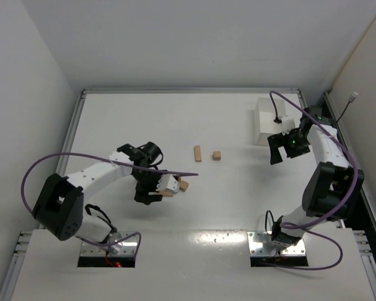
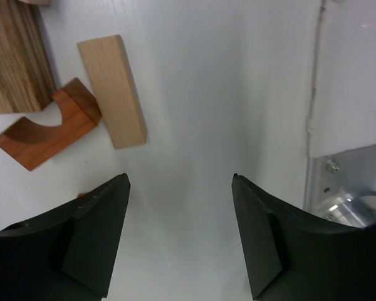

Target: Build the wood block tower

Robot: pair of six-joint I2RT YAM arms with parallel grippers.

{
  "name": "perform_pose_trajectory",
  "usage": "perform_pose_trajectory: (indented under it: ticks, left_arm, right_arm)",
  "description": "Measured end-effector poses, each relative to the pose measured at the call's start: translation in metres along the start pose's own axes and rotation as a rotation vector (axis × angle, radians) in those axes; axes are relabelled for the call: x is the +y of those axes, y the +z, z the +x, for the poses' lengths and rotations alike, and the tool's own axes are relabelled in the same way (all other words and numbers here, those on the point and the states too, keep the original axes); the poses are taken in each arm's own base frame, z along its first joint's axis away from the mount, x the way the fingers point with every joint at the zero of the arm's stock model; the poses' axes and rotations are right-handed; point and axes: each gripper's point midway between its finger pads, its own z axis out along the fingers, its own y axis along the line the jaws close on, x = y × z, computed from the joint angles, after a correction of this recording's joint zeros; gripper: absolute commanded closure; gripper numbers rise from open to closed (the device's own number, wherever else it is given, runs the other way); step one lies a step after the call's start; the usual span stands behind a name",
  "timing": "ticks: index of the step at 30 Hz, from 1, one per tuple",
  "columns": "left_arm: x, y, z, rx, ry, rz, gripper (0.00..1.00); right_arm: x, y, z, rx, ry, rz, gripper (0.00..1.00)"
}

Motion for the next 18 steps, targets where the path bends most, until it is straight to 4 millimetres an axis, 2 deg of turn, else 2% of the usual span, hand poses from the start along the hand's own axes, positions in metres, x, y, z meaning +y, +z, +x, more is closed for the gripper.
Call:
perform_pose_trajectory:
  ticks: [9, 18]
  left_arm:
    - [0.026, 0.033, 0.001, 0.027, -0.086, -0.014, 0.4]
    - [0.046, 0.047, 0.001, 0.042, -0.118, -0.036, 0.41]
  right_arm:
    - [0.001, -0.001, 0.001, 0.005, 0.001, -0.004, 0.03]
    - [0.005, -0.005, 0.003, 0.006, 0.002, -0.006, 0.03]
